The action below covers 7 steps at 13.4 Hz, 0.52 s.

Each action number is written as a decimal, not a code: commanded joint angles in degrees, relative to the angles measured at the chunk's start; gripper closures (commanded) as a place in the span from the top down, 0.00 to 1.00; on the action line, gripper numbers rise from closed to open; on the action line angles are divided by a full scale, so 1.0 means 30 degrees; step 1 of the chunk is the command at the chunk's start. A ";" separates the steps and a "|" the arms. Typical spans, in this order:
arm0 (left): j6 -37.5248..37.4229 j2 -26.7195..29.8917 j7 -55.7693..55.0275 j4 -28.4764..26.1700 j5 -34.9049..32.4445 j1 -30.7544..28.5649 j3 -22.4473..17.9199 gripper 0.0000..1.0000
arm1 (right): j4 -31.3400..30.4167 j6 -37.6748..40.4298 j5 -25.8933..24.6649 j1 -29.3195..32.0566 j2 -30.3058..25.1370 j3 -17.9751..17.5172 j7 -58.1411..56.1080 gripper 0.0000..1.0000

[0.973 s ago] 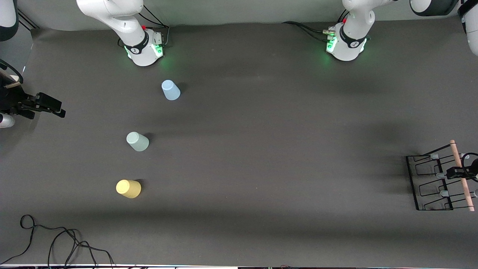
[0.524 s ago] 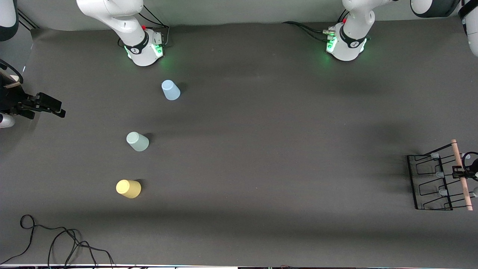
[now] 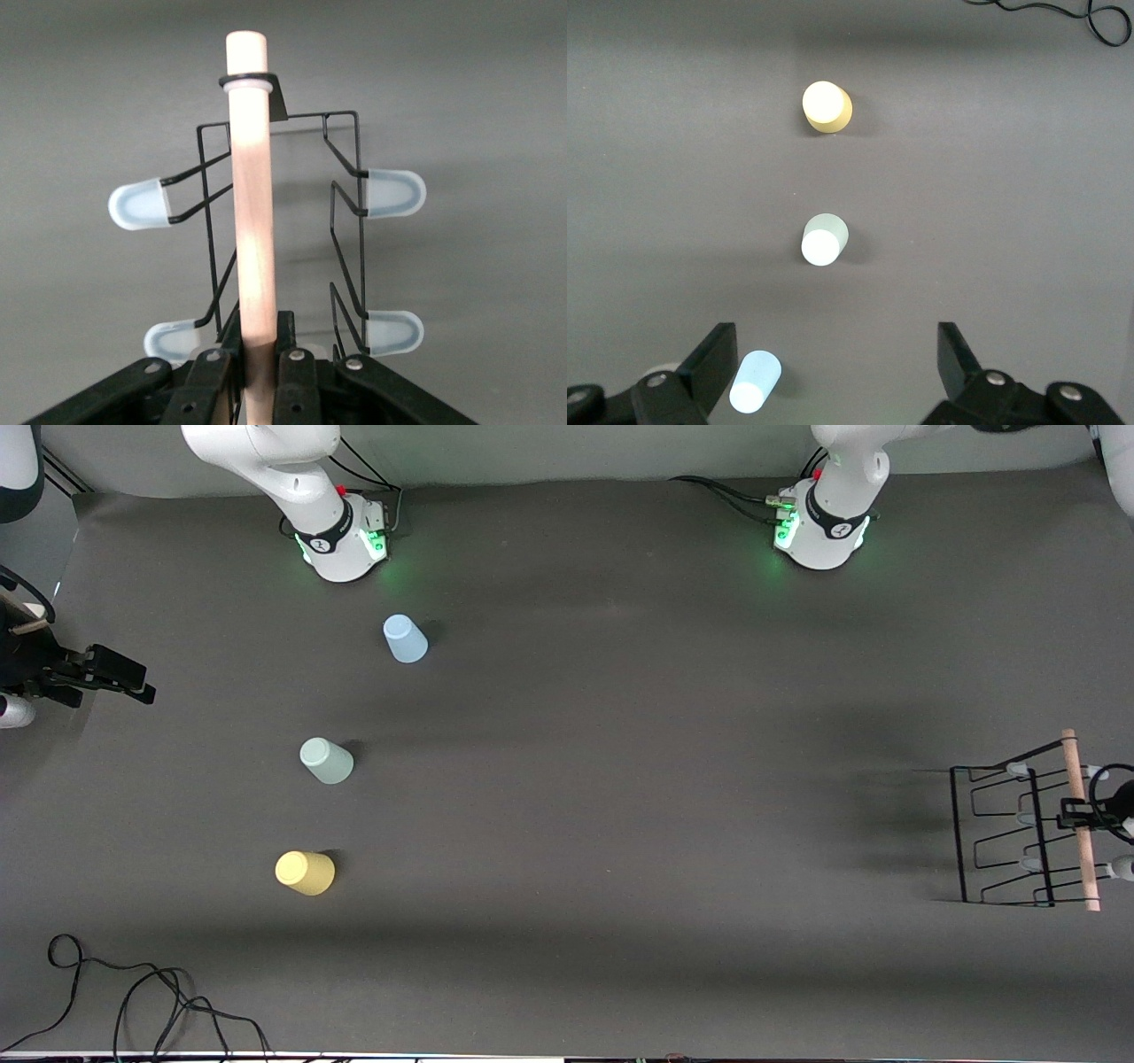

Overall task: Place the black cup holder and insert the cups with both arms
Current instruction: 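Grasp the wooden dowel of the black wire rack with the left gripper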

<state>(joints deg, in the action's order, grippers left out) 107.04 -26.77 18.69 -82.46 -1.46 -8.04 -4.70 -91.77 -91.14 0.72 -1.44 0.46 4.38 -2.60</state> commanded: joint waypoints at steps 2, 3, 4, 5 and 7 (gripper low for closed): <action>0.0885 0.4057 -0.4252 -0.4502 0.0018 0.2669 -0.0191 0.00 | 0.0238 0.0204 -0.0181 -0.0134 -0.0035 0.0241 0.0370 1.00; 0.0649 0.4642 -0.5572 -0.5056 -0.0011 0.3665 -0.0191 0.00 | 0.0238 0.0204 -0.0181 -0.0134 -0.0064 0.0241 0.0399 1.00; 0.0676 0.5198 -0.6600 -0.6192 -0.0272 0.4893 -0.0220 0.00 | 0.0209 0.0204 -0.0181 -0.0134 -0.0093 0.0241 0.0370 1.00; 0.0908 0.5494 -0.7538 -0.6842 -0.0275 0.5834 -0.0221 0.00 | 0.0209 0.0204 -0.0181 -0.0134 -0.0123 0.0357 0.0370 1.00; 0.0794 0.5672 -1.0898 -0.6819 -0.0217 0.7852 -0.0104 0.00 | 0.0238 0.0204 -0.0181 -0.0221 -0.0065 0.0358 0.0370 1.00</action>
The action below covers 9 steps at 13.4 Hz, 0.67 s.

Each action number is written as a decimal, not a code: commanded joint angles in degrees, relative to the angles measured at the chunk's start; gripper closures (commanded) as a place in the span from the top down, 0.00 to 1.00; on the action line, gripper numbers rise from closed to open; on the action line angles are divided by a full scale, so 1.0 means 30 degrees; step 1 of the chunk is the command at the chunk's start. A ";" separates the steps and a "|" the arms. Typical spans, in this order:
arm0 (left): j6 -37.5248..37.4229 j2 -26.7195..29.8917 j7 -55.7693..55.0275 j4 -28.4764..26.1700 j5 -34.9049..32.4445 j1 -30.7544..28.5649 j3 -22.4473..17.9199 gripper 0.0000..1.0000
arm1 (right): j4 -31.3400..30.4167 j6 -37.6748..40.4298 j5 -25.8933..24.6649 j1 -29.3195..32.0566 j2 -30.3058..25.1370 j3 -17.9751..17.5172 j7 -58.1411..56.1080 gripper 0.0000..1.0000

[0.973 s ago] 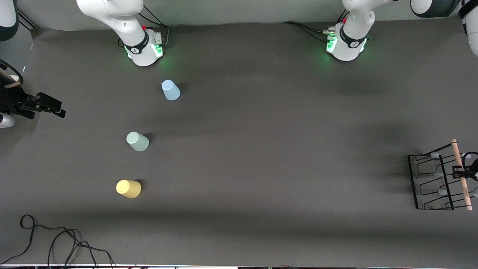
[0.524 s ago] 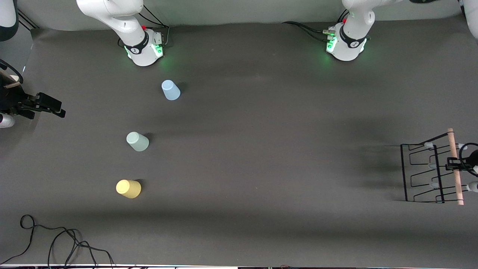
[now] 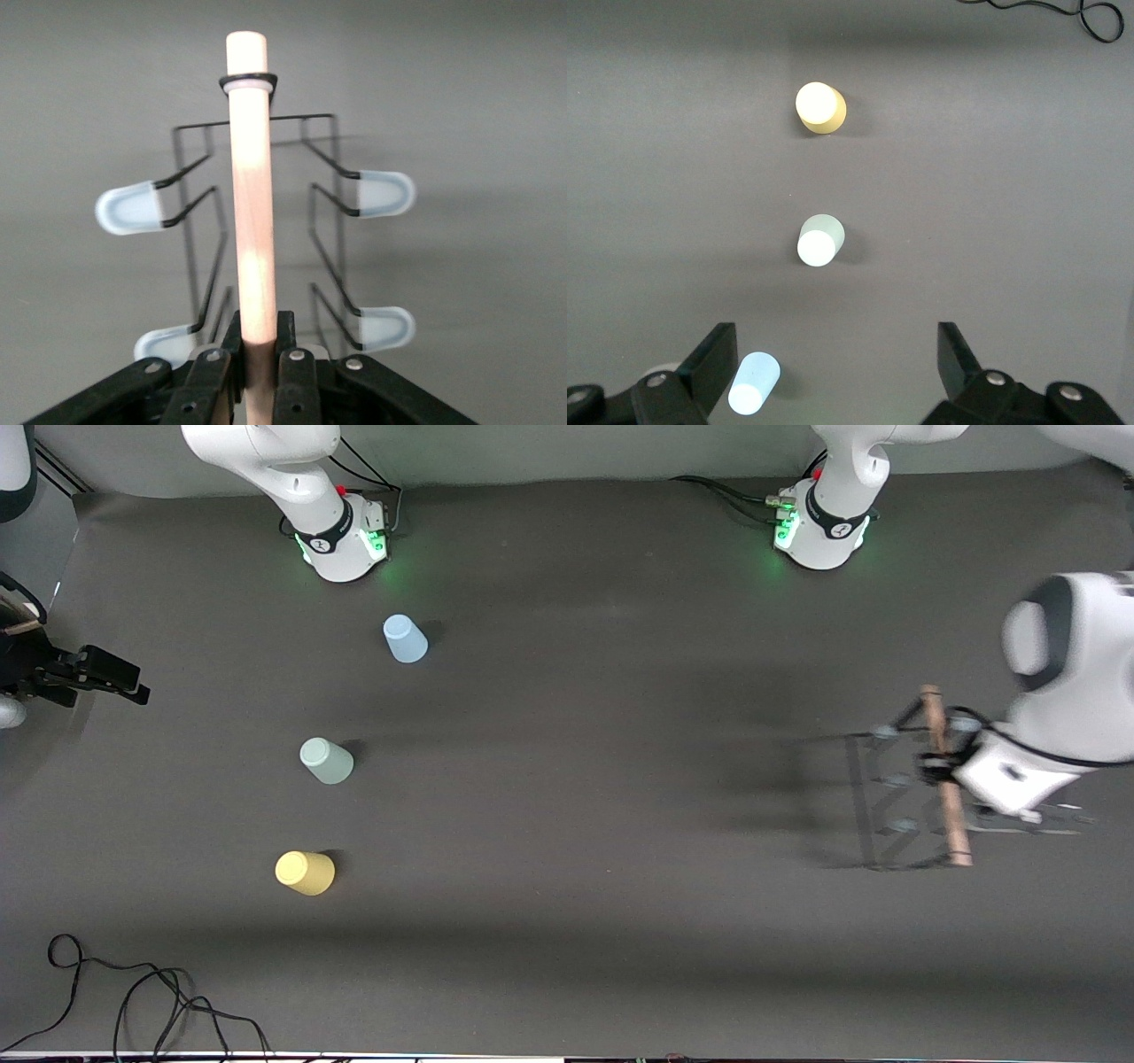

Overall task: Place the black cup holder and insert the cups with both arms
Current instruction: 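Grasp the wooden dowel of the black wire rack with the left gripper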

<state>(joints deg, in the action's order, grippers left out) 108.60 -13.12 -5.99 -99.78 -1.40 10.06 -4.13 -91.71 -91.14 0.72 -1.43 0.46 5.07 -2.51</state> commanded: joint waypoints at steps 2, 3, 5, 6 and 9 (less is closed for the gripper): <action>0.0303 0.1091 -0.6310 -0.1017 -0.0267 0.4049 -0.0234 0.00 | 0.0190 0.0204 -0.0181 -0.0284 0.0023 0.0096 0.0251 1.00; 0.0564 0.0917 -0.7340 -0.1017 -0.0238 0.5075 -0.0233 0.00 | 0.0161 0.0204 -0.0181 -0.0284 -0.0006 0.0096 0.0250 1.00; 0.1849 0.0508 -0.9507 -0.0958 -0.0063 0.6717 -0.0204 0.00 | 0.0132 0.0204 -0.0152 -0.0314 -0.0035 0.0096 0.0744 1.00; 0.2494 0.0157 -1.0301 -0.0987 0.0025 0.7480 -0.0204 0.00 | 0.0073 0.0407 -0.0152 -0.0314 -0.0122 0.0096 0.1792 1.00; 0.3494 -0.0928 -1.0780 -0.1017 0.0961 0.9241 0.0117 0.00 | 0.0043 0.0819 -0.0181 -0.0343 -0.0152 0.0037 0.3208 1.00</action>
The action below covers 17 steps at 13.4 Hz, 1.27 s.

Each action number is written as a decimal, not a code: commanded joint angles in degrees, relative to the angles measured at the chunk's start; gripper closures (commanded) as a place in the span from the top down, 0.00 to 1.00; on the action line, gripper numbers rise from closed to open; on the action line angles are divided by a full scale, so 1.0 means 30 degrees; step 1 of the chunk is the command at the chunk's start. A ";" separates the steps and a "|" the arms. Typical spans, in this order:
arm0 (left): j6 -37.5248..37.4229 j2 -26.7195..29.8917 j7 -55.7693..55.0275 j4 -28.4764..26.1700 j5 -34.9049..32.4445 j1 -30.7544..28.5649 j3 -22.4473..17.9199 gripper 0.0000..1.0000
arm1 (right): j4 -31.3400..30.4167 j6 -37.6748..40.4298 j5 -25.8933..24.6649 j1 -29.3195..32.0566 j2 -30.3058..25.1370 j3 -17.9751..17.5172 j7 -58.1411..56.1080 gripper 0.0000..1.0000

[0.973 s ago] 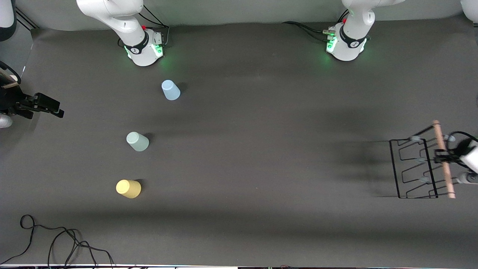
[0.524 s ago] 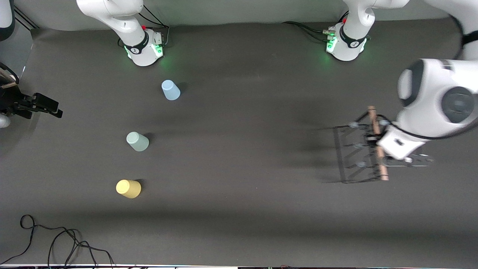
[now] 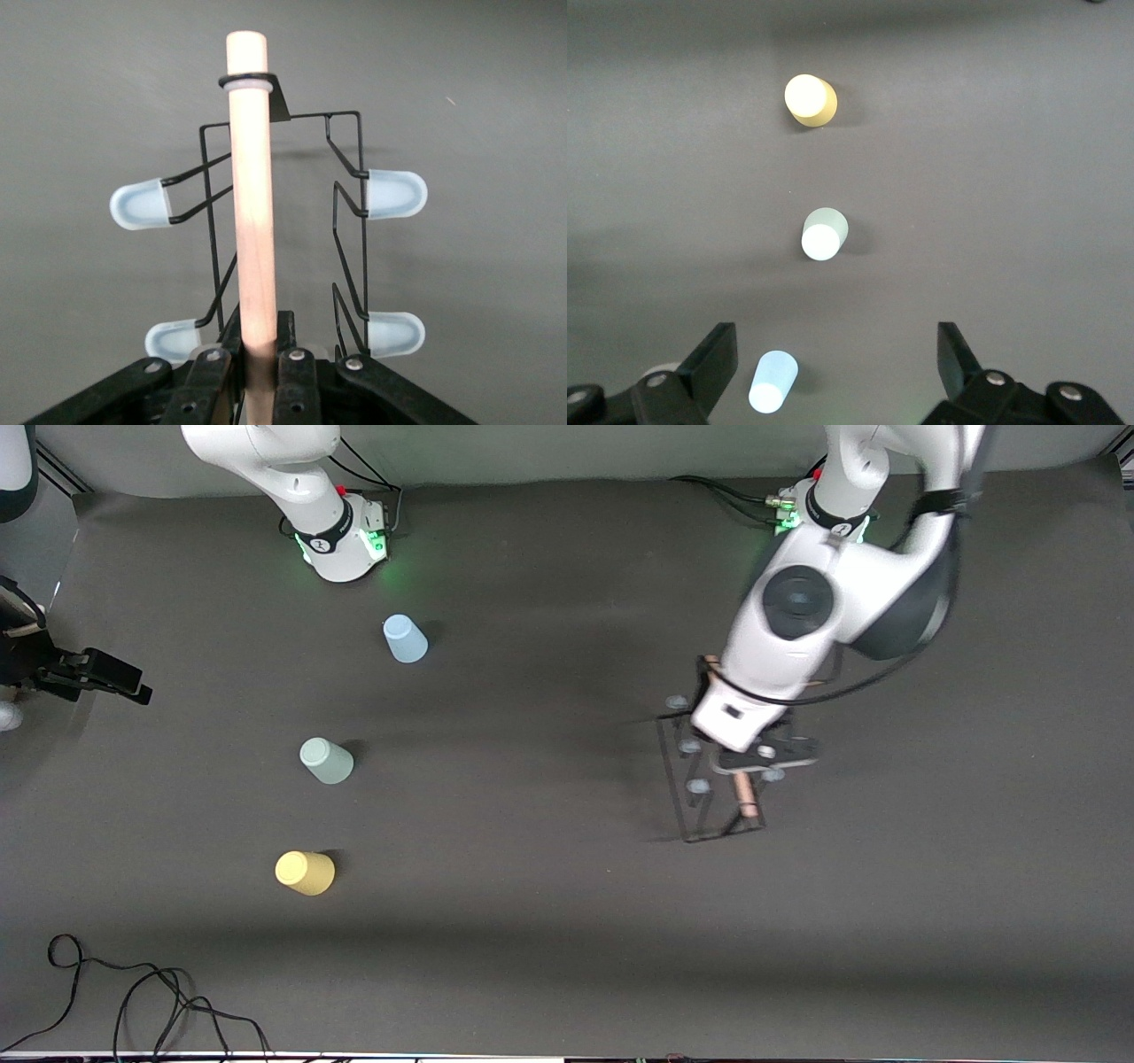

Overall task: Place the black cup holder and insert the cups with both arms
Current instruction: 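Carry the rack to the table middle with the left gripper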

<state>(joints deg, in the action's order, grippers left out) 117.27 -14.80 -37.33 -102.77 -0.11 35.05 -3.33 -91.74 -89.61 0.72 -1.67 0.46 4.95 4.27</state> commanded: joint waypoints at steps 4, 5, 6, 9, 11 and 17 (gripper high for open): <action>0.3528 -0.2533 -0.2227 0.0241 0.0447 0.2639 0.0789 0.00 | 0.0023 0.0282 -0.0181 -0.0263 -0.0096 0.0079 0.0688 1.00; 0.3857 -0.2828 -0.2350 0.0445 0.0417 0.2847 0.0789 0.00 | -0.0006 0.0195 -0.0210 -0.0263 -0.0125 0.0079 0.0571 1.00; 0.3860 -0.2947 -0.2439 0.0708 0.0417 0.3110 0.0818 0.00 | -0.0007 0.0165 -0.0268 -0.0263 -0.0125 0.0079 0.0105 1.00; 0.3887 -0.3328 -0.3430 0.1852 0.0505 0.3463 0.1138 0.00 | -0.0445 0.0048 -0.0269 -0.0321 -0.0300 -0.0009 -0.0251 1.00; 0.3889 -0.3679 -0.3582 0.2204 0.0446 0.3844 0.1229 0.00 | -0.0737 0.0076 -0.0211 -0.0582 -0.0591 -0.0009 -0.0222 1.00; 0.4441 -0.4558 -0.3465 0.2791 0.0387 0.4196 0.1287 0.00 | -0.6883 -0.2265 -0.0210 -0.2663 -0.4807 0.0020 0.0042 1.00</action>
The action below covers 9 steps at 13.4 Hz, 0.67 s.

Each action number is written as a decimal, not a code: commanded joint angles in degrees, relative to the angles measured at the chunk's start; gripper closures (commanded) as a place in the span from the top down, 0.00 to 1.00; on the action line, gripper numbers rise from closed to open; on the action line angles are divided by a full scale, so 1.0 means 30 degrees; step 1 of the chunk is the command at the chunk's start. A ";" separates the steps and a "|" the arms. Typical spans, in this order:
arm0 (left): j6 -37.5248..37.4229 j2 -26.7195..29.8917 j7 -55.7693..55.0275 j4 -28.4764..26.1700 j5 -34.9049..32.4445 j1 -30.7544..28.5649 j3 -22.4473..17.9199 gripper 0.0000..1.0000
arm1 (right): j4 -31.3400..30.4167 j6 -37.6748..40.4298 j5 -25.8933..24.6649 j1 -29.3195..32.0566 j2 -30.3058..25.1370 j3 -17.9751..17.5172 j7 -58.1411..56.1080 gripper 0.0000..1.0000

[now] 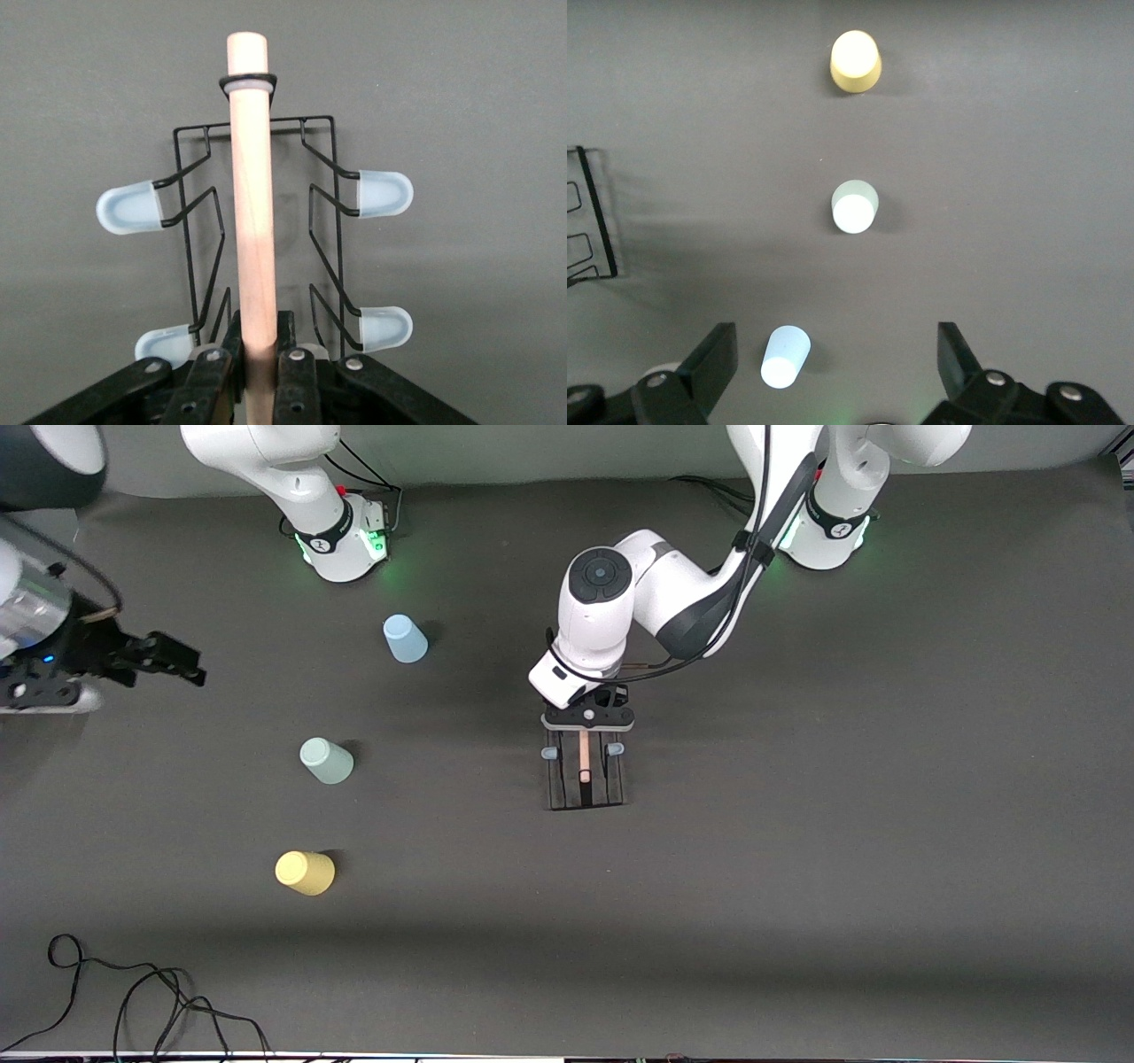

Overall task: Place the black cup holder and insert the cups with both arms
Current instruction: 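Carry the rack to the table middle with the left gripper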

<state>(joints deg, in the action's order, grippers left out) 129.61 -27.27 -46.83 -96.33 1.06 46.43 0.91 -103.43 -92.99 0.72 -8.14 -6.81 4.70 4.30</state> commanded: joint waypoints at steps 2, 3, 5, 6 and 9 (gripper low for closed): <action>0.1585 -0.0520 -0.0561 0.0645 0.0201 0.0579 -0.0156 0.00 | -0.4334 -0.1376 -0.0386 -0.0508 -0.3439 0.0103 -0.0172 1.00; 0.1706 -0.0579 -0.0504 0.0616 0.0144 0.0637 -0.0156 0.35 | -0.4862 -0.1493 -0.0445 -0.0508 -0.3821 0.0103 -0.0232 1.00; 0.1969 -0.0755 -0.0532 0.0935 0.0144 0.0784 -0.0156 0.74 | -0.4985 -0.1553 -0.0765 -0.0450 -0.3681 0.0162 -0.0407 1.00; 0.2145 -0.0755 -0.0474 0.0937 -0.0001 0.0784 -0.0156 1.00 | -0.4840 -0.1553 -0.1116 -0.0391 -0.3504 0.0220 -0.0785 1.00; 0.1359 -0.0406 -0.0357 0.1404 -0.0149 0.0377 -0.0330 1.00 | -0.4342 -0.2076 -0.1177 -0.0332 -0.2511 0.0425 -0.1375 1.00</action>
<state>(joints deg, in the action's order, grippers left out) 135.68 -28.74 -47.24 -94.19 1.10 47.85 0.77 -117.12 -97.17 -1.53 -9.17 -16.17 5.50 2.02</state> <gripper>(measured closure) 0.242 0.000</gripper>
